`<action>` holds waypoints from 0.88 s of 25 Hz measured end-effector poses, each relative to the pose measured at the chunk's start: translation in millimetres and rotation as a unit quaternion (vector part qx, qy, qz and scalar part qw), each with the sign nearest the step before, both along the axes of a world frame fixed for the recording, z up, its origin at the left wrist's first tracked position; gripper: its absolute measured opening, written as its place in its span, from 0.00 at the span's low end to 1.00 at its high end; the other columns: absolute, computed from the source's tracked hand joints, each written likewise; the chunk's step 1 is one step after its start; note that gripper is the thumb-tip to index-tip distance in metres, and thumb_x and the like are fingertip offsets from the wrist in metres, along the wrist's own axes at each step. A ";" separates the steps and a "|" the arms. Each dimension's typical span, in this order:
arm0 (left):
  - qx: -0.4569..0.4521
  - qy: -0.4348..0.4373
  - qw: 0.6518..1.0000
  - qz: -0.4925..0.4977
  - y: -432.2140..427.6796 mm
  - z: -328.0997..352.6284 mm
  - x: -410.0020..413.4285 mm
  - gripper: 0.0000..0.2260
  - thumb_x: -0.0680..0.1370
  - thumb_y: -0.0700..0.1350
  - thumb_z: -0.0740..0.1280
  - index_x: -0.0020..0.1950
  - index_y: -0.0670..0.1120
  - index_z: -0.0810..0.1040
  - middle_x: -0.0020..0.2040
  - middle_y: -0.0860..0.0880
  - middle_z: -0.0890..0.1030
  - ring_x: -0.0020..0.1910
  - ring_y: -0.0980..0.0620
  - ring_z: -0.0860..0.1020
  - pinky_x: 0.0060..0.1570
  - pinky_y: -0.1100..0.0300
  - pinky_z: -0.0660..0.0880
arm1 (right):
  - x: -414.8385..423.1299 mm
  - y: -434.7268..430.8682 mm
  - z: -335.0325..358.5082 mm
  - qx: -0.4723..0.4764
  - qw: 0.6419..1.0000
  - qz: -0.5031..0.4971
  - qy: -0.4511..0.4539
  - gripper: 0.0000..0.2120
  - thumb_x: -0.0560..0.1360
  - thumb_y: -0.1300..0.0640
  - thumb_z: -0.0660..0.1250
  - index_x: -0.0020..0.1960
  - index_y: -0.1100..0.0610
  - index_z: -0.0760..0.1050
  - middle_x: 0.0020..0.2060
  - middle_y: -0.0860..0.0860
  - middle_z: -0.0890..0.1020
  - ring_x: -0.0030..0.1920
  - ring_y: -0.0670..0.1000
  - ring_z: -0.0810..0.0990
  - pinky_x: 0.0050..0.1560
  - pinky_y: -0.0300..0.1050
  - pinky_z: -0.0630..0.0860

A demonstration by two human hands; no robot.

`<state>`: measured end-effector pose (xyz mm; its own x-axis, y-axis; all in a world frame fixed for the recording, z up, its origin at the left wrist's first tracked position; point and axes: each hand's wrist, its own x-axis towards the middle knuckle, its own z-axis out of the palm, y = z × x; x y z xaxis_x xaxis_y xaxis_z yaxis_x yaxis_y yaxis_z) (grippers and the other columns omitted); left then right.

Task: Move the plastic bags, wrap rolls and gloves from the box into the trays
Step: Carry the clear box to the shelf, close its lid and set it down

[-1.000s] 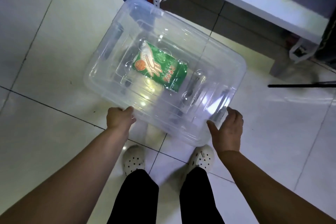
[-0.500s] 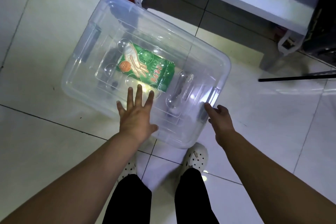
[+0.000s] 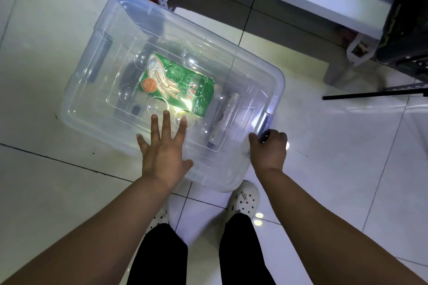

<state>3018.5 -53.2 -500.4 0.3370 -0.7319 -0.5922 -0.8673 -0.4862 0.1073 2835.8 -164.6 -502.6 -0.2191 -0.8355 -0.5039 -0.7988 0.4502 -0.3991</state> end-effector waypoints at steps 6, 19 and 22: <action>-0.079 -0.022 0.996 -0.025 -4.2 13.2 22.0 0.36 0.73 0.58 0.65 0.75 0.53 0.51 0.76 0.43 0.55 0.73 0.41 0.55 0.64 0.45 0.63 | 30.0 -0.3 17.5 -0.096 0.993 0.066 0.022 0.23 0.71 0.62 0.70 0.64 0.62 0.68 0.59 0.60 0.71 0.57 0.60 0.73 0.58 0.52 0.72; -0.070 0.229 0.888 0.393 -39.5 -19.0 257.1 0.27 0.72 0.55 0.70 0.65 0.43 0.69 0.58 0.43 0.76 0.48 0.45 0.77 0.41 0.56 0.74 | 204.8 -9.5 -16.7 -0.191 0.837 0.509 -0.067 0.23 0.68 0.61 0.74 0.62 0.56 0.75 0.49 0.63 0.77 0.48 0.63 0.76 0.48 0.53 0.73; -0.073 0.342 0.826 0.442 -44.3 -24.8 273.7 0.24 0.67 0.49 0.76 0.59 0.44 0.74 0.50 0.45 0.79 0.43 0.47 0.80 0.37 0.58 0.76 | 201.4 -11.7 -23.7 -0.214 0.823 0.523 -0.061 0.23 0.68 0.60 0.75 0.62 0.56 0.76 0.46 0.63 0.78 0.45 0.62 0.76 0.45 0.52 0.73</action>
